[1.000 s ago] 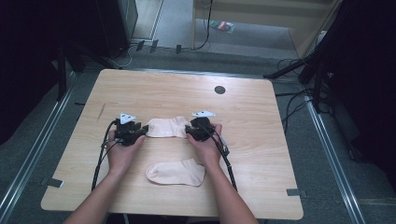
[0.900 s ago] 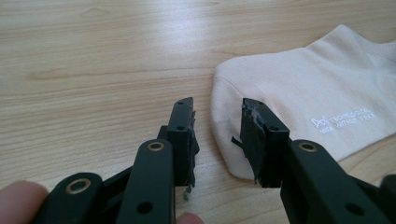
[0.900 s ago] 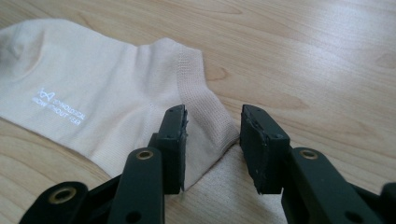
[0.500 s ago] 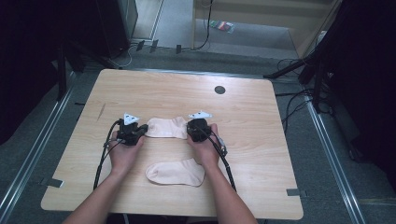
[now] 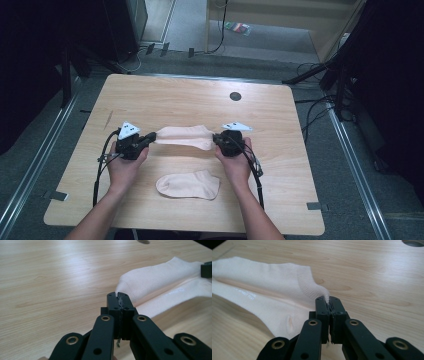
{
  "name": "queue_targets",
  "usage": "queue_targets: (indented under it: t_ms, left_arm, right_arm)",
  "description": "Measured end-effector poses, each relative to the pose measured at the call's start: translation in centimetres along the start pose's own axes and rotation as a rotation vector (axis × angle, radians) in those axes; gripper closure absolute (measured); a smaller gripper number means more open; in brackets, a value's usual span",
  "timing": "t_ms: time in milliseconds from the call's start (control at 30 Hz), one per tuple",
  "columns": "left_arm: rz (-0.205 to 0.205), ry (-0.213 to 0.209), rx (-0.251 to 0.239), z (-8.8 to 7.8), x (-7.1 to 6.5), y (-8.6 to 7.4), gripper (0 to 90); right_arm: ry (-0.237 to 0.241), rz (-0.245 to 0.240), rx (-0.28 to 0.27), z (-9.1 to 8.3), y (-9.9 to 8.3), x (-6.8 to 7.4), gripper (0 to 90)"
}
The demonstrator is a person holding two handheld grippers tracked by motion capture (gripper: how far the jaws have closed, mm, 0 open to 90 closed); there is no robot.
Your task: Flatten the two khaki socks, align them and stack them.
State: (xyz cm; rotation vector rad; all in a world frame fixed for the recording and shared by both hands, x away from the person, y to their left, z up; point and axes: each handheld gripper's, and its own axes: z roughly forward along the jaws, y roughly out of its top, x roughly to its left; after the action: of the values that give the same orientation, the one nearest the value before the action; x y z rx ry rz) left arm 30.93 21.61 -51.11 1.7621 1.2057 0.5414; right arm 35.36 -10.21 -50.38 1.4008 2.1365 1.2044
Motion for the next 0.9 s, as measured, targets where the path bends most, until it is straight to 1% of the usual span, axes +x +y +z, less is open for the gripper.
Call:
queue_targets:
  t_ms: [33,67,100,133,167,200,233,267,300,333,367,433,500,533,567,633,667,767,833,867,900]
  left_arm:
    - [0.001,-0.021,-0.008,-0.8,-0.5,-0.3,90.0]
    - [0.012,-0.026,-0.007,-1.3,-0.9,-0.5,90.0]
    - [0.014,-0.033,-0.013,-1.7,-1.2,-0.8,90.0]
    - [0.014,-0.033,-0.013,-1.7,-1.2,-0.8,90.0]
    - [0.016,-0.04,-0.018,-2.1,-1.5,-1.1,90.0]
    - [0.026,-0.054,-0.015,-2.9,-2.0,-1.7,90.0]
    - [0.026,-0.054,-0.015,-2.9,-2.0,-1.7,90.0]
    - [0.019,-0.063,-0.018,-3.3,-2.3,-2.0,90.0]
    - [0.018,-0.073,-0.016,-3.7,-2.5,-2.3,90.0]
    - [0.022,-0.079,-0.014,-4.0,-2.8,-2.5,90.0]
    - [0.029,-0.083,-0.015,-4.4,-3.1,-2.7,90.0]
    - [0.049,-0.087,-0.013,-5.0,-3.6,-2.8,90.0]
    - [0.053,-0.097,-0.009,-5.6,-3.9,-3.0,90.0]
    - [0.058,-0.096,-0.005,-5.9,-4.1,-3.2,90.0]
    - [0.058,-0.096,-0.005,-5.9,-4.1,-3.2,90.0]
    - [0.055,-0.104,0.014,-6.2,-4.3,-3.7,90.0]
    - [0.059,-0.103,0.025,-6.4,-4.4,-4.1,90.0]
    - [0.067,-0.098,0.031,-6.7,-4.5,-4.6,90.0]
    - [0.053,-0.107,0.036,-7.0,-4.5,-4.9,90.0]
    - [0.058,-0.102,0.037,-7.2,-4.6,-5.0,90.0]
    - [0.042,-0.118,0.041,-7.5,-4.8,-5.4,90.0]
  right_arm:
    - [0.009,0.017,-0.012,-1.2,-0.2,0.0,87.9]
    - [0.017,0.013,-0.017,-1.7,-0.3,0.1,87.9]
    - [0.019,0.006,-0.021,-2.3,-0.6,0.3,87.9]
    - [0.019,0.006,-0.021,-2.3,-0.6,0.3,87.9]
    - [0.025,-0.005,-0.027,-3.3,-1.1,0.8,87.9]
    - [0.038,0.007,-0.028,-3.8,-1.5,0.9,87.9]
    - [0.038,0.007,-0.028,-3.8,-1.5,0.9,87.9]
    - [0.051,0.009,-0.028,-4.2,-1.9,1.1,87.8]
    - [0.054,-0.008,-0.026,-5.1,-2.6,1.5,87.8]
    - [0.054,-0.008,-0.026,-5.1,-2.6,1.5,87.8]
    - [0.064,-0.005,-0.02,-5.4,-2.9,1.6,87.8]
    - [0.08,0.002,-0.018,-6.6,-3.9,1.7,87.8]
    - [0.083,0.004,-0.018,-6.9,-4.2,1.8,87.8]
    - [0.08,-0.004,-0.013,-7.5,-4.8,1.8,87.8]
    - [0.08,-0.004,-0.013,-7.5,-4.8,1.8,87.8]
    - [0.084,-0.005,-0.006,-8.0,-5.4,1.9,87.8]
    - [0.077,-0.024,0.0,-8.5,-5.9,2.2,87.8]
    - [0.072,-0.031,0.003,-8.9,-6.4,2.4,87.9]
    - [0.076,-0.026,0.006,-9.1,-6.7,2.3,87.9]
    - [0.08,-0.013,0.006,-9.2,-7.1,2.2,87.9]
    - [0.083,-0.011,0.006,-9.3,-7.3,2.2,87.9]
